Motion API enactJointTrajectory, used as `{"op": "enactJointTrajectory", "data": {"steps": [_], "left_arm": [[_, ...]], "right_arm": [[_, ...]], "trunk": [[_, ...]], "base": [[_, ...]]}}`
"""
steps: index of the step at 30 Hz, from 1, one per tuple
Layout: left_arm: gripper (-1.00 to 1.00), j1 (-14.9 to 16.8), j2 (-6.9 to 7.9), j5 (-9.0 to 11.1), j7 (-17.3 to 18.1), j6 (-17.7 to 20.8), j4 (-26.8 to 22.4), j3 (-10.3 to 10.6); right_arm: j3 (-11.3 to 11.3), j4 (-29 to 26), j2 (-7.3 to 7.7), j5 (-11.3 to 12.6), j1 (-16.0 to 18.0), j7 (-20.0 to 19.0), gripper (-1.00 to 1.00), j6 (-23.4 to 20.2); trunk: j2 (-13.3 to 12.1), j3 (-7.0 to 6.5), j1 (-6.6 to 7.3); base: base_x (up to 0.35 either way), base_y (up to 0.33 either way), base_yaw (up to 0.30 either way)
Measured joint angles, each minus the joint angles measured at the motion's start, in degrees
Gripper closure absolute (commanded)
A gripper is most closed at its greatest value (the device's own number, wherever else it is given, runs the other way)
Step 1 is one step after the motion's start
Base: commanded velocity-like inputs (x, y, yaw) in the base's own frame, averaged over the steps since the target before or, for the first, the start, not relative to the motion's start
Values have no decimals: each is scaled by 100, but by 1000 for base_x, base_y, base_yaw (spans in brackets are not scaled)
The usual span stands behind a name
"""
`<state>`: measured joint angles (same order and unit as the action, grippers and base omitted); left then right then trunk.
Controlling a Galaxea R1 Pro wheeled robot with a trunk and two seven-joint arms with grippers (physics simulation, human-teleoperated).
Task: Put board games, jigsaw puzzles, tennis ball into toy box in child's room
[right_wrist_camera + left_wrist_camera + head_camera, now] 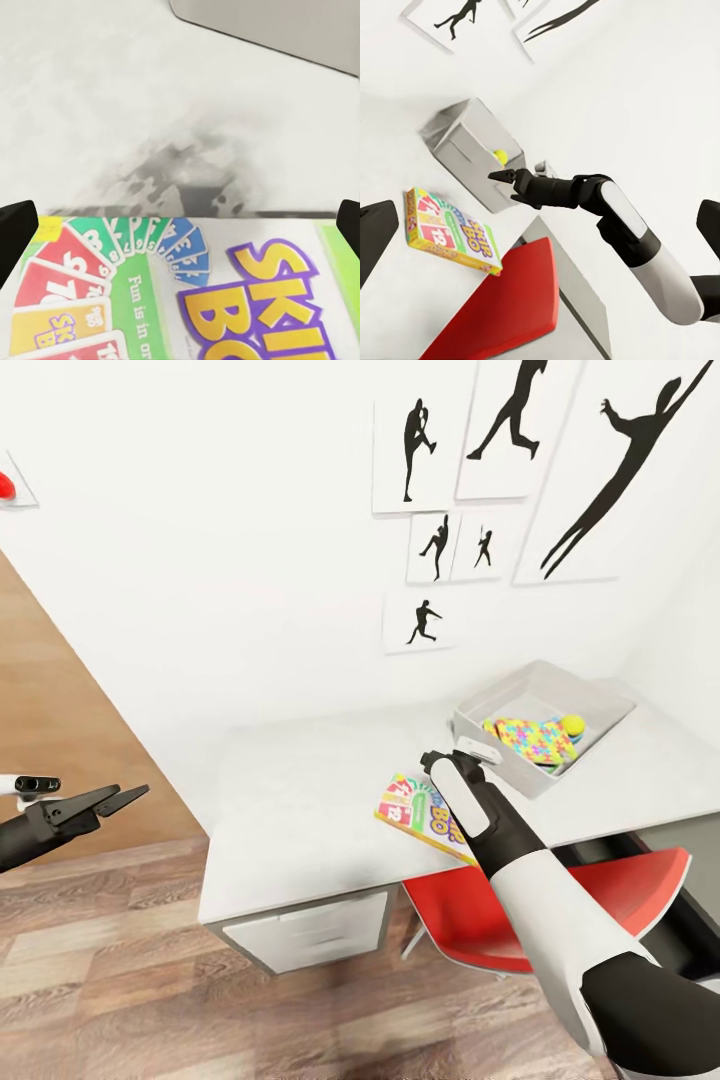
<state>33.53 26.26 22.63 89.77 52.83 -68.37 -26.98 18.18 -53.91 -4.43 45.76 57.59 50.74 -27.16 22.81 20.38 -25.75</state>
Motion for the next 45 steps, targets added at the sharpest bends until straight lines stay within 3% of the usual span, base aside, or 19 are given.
{"op": "enactJointTrajectory", "data": {"steps": [45], "left_arm": [[-100, 0, 0, 0, 0, 0, 3, 0]], "right_arm": [[-45, -9, 26, 0, 105, 0, -100, 9]], "trunk": [[1, 422, 0]], "base": [[31, 0, 0]]}}
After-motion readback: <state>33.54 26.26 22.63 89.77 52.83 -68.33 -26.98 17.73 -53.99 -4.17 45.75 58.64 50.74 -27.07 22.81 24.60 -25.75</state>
